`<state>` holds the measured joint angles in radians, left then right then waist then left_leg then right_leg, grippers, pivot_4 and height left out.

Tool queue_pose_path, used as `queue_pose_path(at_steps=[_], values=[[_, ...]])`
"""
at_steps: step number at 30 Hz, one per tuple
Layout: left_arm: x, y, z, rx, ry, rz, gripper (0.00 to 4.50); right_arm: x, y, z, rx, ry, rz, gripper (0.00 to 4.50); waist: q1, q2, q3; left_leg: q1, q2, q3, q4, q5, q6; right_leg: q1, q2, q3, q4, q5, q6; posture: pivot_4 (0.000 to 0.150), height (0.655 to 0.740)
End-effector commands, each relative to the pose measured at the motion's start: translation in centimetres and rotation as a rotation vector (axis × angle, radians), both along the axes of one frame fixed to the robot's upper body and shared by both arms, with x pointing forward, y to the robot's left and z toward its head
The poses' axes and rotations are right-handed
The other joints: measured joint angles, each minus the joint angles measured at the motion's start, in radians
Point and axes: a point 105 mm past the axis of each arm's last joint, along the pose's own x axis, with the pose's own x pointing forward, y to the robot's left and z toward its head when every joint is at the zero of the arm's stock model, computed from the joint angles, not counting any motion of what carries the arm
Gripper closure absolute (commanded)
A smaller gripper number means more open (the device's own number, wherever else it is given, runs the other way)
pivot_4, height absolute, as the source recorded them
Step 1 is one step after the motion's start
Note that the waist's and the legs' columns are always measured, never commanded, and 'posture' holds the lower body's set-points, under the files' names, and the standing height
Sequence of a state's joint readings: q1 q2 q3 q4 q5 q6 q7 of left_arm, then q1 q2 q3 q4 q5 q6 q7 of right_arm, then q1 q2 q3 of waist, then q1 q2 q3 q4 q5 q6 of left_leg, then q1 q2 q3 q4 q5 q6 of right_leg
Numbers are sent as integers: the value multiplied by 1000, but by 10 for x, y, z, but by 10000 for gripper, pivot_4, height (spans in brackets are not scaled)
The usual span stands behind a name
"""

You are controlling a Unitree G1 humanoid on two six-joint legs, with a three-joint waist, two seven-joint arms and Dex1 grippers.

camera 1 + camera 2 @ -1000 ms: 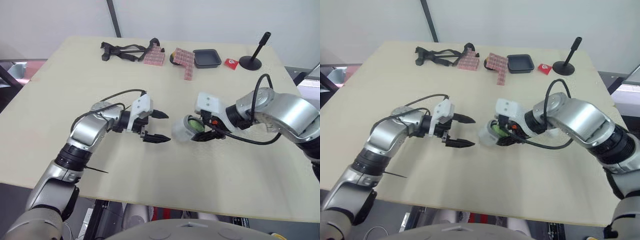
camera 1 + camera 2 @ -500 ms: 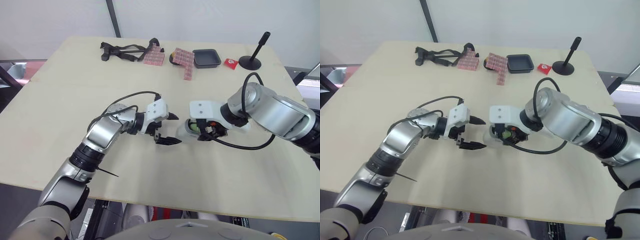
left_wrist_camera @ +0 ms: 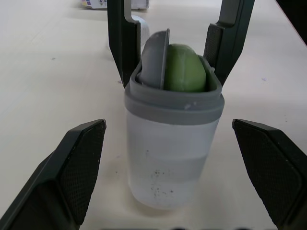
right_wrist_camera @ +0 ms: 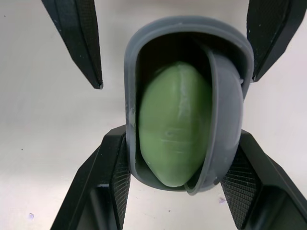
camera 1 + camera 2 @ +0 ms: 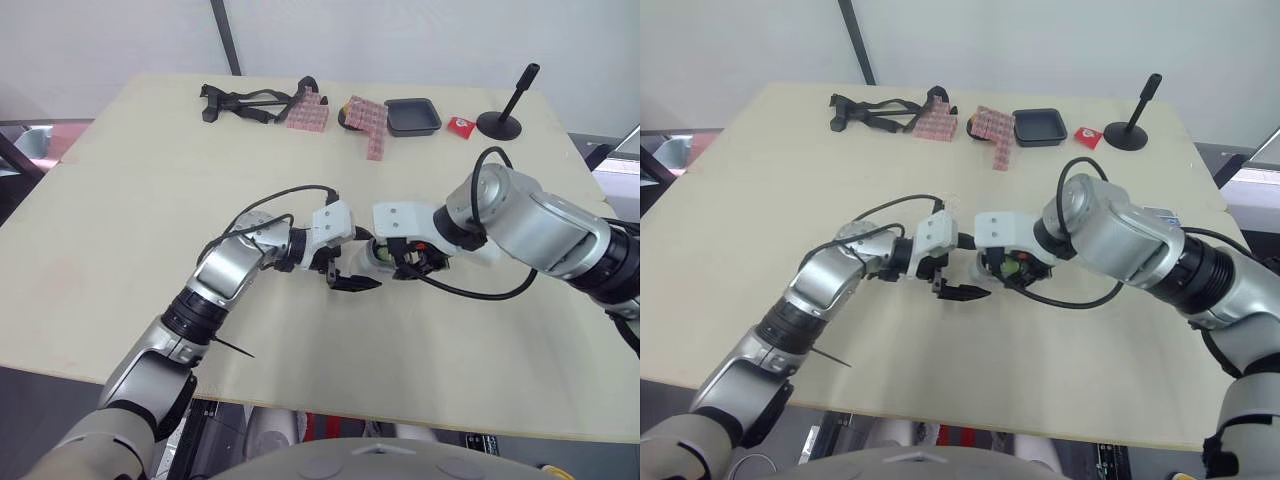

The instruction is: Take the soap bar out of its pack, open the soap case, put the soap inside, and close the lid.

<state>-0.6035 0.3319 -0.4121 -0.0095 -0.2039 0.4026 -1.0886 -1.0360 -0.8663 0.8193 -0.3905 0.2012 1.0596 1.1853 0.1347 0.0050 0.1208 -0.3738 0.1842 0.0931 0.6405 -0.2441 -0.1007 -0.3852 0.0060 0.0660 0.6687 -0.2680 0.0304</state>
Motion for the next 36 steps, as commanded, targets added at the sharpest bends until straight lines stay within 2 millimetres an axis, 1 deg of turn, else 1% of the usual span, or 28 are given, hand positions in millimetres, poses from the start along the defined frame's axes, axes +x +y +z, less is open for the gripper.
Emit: queue_pose_path(at_steps=[1,16,19,23,25,36], values=[[1,-4,11,-25,-45,-14,76,4,3,13,7,-59,21,24130,0,0,0,0,0,0,0,0,0,0,0,0,0,0,0,1500,7400],[1,-10,12,-36,-42,-28,76,3,4,12,12,-64,23,24130,-1,0,0,0,0,0,1,0,0,0,0,1,1,0,0,1500,7400],[1,-11,10,-32,-36,-35,7657,3,4,13,14,-65,24,24130,0,0,0,0,0,0,1,0,0,0,0,2,1,0,0,1500,7400],[1,-12,9,-25,-43,-43,21224,3,6,13,21,-62,26,24130,0,0,0,0,0,0,1,0,0,0,0,2,1,0,0,1500,7400],[0,-13,8,-24,-44,-47,25758,2,7,14,29,-61,28,24130,0,0,0,0,0,0,1,0,0,0,0,2,1,0,0,1500,7400],[-3,-12,4,-9,-49,-75,25764,4,10,15,49,-69,27,24130,0,0,0,0,0,0,1,0,0,0,0,2,2,0,0,1500,7400]])
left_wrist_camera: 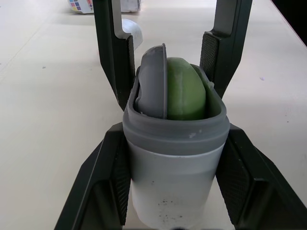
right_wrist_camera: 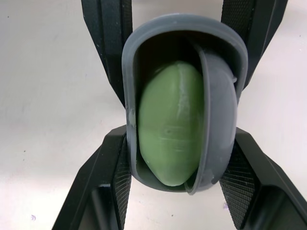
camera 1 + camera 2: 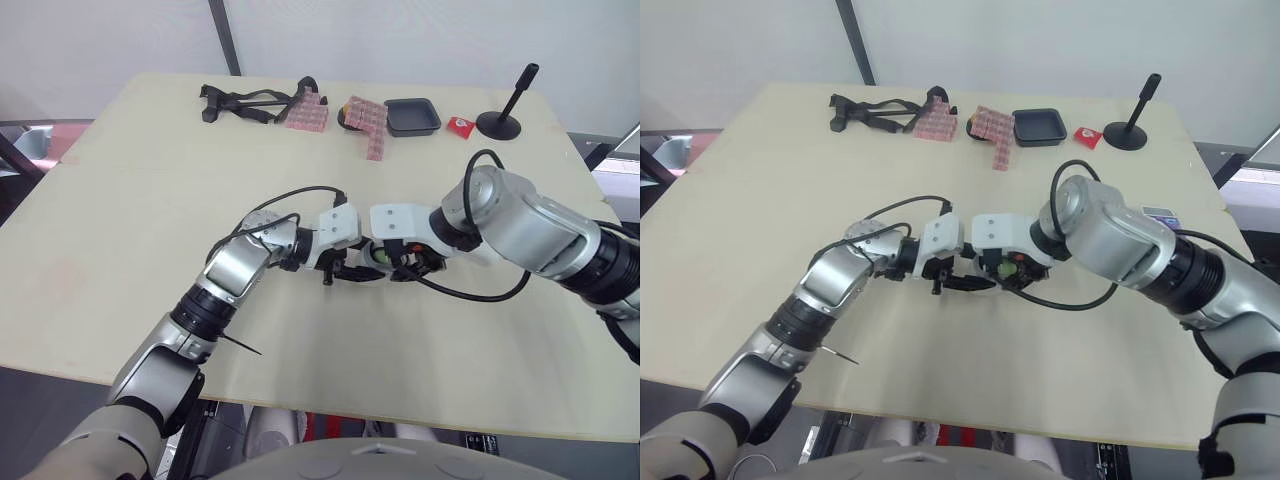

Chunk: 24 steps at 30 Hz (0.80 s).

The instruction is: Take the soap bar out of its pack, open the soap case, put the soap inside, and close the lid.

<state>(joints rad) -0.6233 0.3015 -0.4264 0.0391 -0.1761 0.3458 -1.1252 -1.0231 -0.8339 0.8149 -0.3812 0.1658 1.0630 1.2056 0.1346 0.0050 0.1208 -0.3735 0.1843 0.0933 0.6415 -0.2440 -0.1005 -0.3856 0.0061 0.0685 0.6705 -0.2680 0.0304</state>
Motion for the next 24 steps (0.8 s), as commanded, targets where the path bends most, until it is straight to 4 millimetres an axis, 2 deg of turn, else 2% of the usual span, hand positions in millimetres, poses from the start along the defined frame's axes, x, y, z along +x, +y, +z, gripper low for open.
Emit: queue_pose_path(at_steps=[1,5,7,8,9,11,12,18,24], values=[[-2,-3,5,-14,-26,-22,25764,4,6,18,48,-80,17,24130,0,0,0,0,0,0,0,0,0,0,0,0,0,0,0,1500,7400],[-2,-1,5,-23,-22,-20,25764,5,7,18,64,-80,11,24130,0,0,0,0,0,0,0,0,0,0,0,0,0,0,0,1500,7400],[-2,1,4,-30,-21,-18,25764,5,9,18,83,-76,3,14431,-1,0,0,0,0,0,0,0,0,0,0,0,0,0,0,1500,7400],[-3,2,3,-31,-21,-18,25764,5,9,18,88,-70,2,11982,0,0,0,0,0,0,0,0,0,0,0,1,0,0,0,1500,7400],[-3,2,3,-37,-18,-19,25764,4,9,18,95,-60,-1,7383,0,0,0,0,0,1,0,0,0,0,0,1,0,0,0,1500,7400],[-4,5,3,-48,-14,-20,25764,2,7,17,106,-47,-6,1457,1,0,0,0,0,0,0,0,0,0,0,1,0,0,0,1500,7400],[-4,5,2,-52,-13,-21,25764,2,6,16,108,-45,-8,240,2,0,0,0,0,0,0,0,0,0,0,1,0,0,0,1500,7400],[-5,15,6,-130,-1,-29,25764,-2,-5,10,183,23,-58,240,2,0,0,0,0,1,0,0,0,0,0,1,0,0,0,1500,7400],[-4,32,13,-268,-9,-5,25764,-10,-24,2,380,117,-93,240,3,0,0,-1,0,1,0,0,0,0,0,1,0,0,0,1500,7400]])
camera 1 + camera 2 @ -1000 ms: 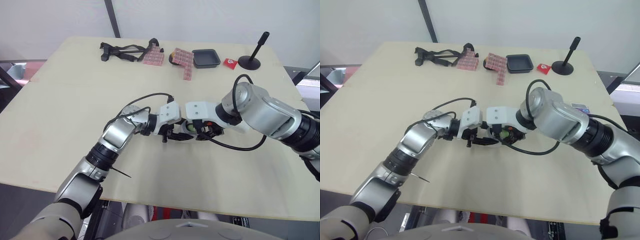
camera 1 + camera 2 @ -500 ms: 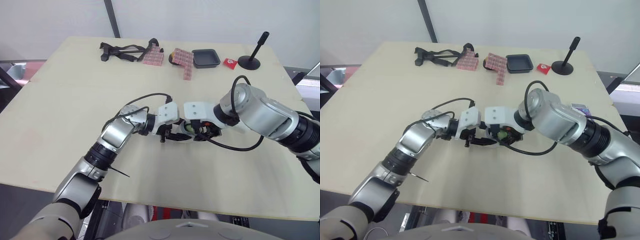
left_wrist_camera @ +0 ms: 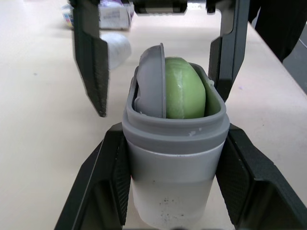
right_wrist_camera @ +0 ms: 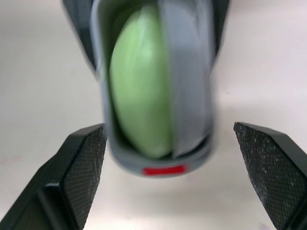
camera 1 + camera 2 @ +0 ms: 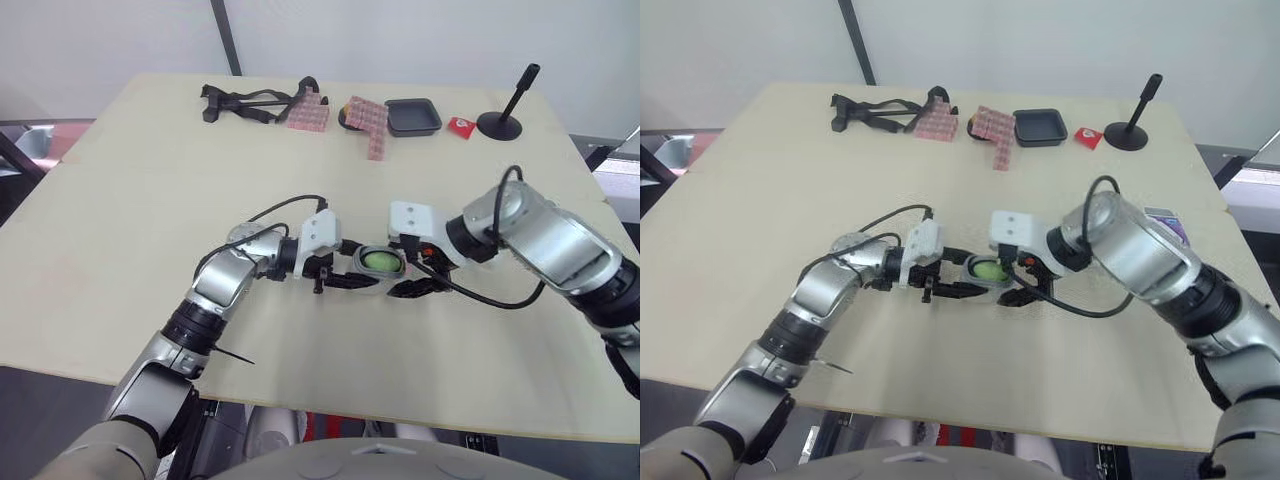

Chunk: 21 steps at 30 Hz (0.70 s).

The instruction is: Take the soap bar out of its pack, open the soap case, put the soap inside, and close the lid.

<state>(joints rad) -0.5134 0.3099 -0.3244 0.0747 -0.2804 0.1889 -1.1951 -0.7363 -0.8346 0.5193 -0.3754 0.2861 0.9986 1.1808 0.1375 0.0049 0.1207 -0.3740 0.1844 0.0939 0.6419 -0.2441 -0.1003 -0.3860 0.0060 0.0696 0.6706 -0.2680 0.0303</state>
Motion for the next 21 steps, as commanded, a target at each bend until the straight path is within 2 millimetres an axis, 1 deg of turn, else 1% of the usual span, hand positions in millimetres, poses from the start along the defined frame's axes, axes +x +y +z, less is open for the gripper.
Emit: queue_pose_path(at_steps=[1,5,10,12,15,18,21], values=[[1,12,15,-113,-42,10,25764,-3,-10,11,157,-5,10,240,1,0,0,0,0,0,0,0,0,0,0,0,0,0,0,1500,7400],[-3,18,11,-130,-57,1,25764,-2,-26,7,279,-37,-20,240,0,0,0,0,0,0,0,0,0,0,-1,0,-1,0,0,1500,7400],[-10,27,-2,-126,-32,-28,25764,-7,-40,5,480,-94,-61,240,-3,-1,-1,0,0,0,0,0,0,0,-1,0,-1,0,0,1500,7400],[-10,32,-6,-125,-21,-23,25764,-11,-42,3,546,-115,-78,240,-2,-1,-1,0,0,0,0,0,0,0,-1,0,-1,0,0,1500,7400],[-5,36,-9,-138,-23,9,25764,-14,-49,-2,664,-128,-159,240,-4,-1,-1,0,0,0,0,0,1,0,-1,0,-1,0,0,1500,7400],[-1,37,-13,-136,-26,45,25764,-17,-59,-12,697,-166,-210,240,-5,-1,-1,0,-1,0,0,0,1,0,-2,-1,-1,0,0,1500,7400],[1,35,-13,-149,-20,66,25764,-15,-74,-14,704,-222,-278,240,-6,-1,-1,0,-1,0,0,-1,1,0,-3,-1,-2,0,0,1500,7400]])
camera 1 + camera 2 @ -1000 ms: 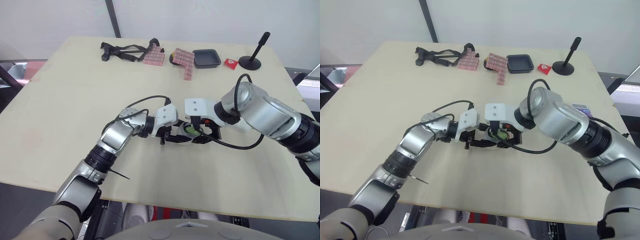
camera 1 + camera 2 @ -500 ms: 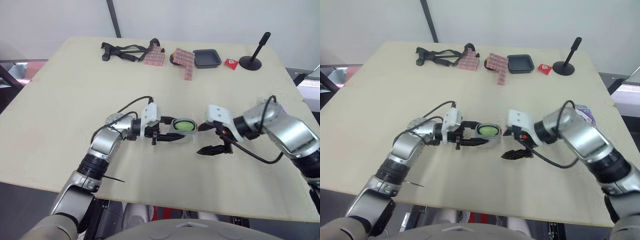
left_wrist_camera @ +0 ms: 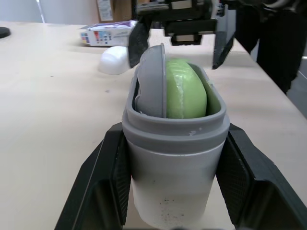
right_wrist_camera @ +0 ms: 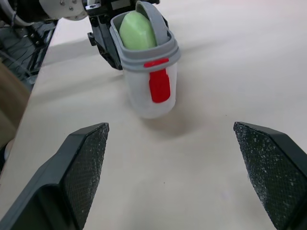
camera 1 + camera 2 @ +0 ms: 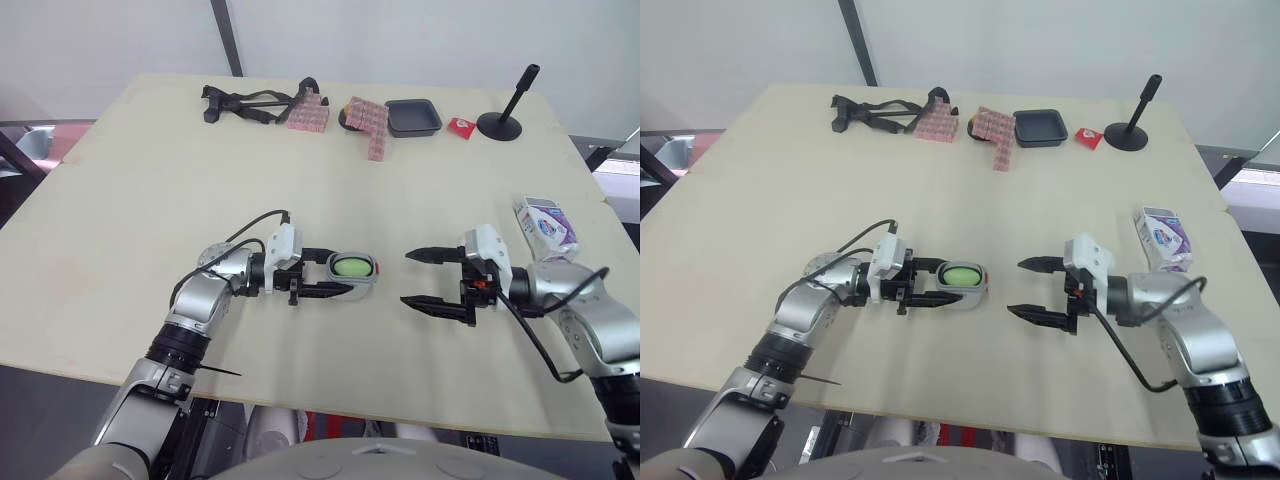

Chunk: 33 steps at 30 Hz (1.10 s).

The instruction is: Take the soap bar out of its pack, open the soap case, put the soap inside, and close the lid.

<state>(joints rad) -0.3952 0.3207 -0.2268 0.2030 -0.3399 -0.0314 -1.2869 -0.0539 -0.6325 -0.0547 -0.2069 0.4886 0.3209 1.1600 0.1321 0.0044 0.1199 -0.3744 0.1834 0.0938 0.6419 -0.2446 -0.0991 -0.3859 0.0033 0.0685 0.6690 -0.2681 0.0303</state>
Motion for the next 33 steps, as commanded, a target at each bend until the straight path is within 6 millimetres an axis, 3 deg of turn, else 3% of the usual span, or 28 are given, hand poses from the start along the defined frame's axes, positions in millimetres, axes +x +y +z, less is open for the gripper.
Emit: queue_pose_path(at_steps=[1,3,8,17,25,30,33], values=[[4,0,10,-37,-37,26,25764,5,-22,14,10,-91,-102,240,0,0,0,0,0,0,0,0,0,0,0,0,0,0,0,1500,7400],[4,-1,10,-37,-39,31,25764,7,-35,19,5,-109,-155,240,-2,0,0,0,0,0,0,0,0,0,0,0,0,0,0,1500,7400],[5,-1,10,-38,-38,49,25764,3,-89,29,-24,-147,-360,240,2,0,0,0,0,0,0,0,0,1,0,0,-1,0,0,1500,7400],[6,0,10,-41,-31,72,25764,-35,-172,-6,-79,-124,-711,240,-5,0,0,1,0,0,0,-1,2,3,-1,-1,-7,0,0,1500,7400],[4,-1,10,-40,-23,71,25764,-52,-198,-22,-101,-109,-818,240,-33,0,0,1,-1,-1,-1,-1,2,4,-1,-2,-8,0,0,1500,7400],[1,-2,12,-41,-16,64,25764,-44,-202,-15,-159,-100,-799,240,-45,0,0,2,-1,-1,-1,-1,2,6,-2,-2,-9,0,0,1500,7400],[0,-2,12,-35,-10,56,25764,-34,-199,-9,-316,-43,-674,240,-51,2,0,3,-2,-1,-1,-1,3,7,-2,-3,-10,0,1,1500,7400]])
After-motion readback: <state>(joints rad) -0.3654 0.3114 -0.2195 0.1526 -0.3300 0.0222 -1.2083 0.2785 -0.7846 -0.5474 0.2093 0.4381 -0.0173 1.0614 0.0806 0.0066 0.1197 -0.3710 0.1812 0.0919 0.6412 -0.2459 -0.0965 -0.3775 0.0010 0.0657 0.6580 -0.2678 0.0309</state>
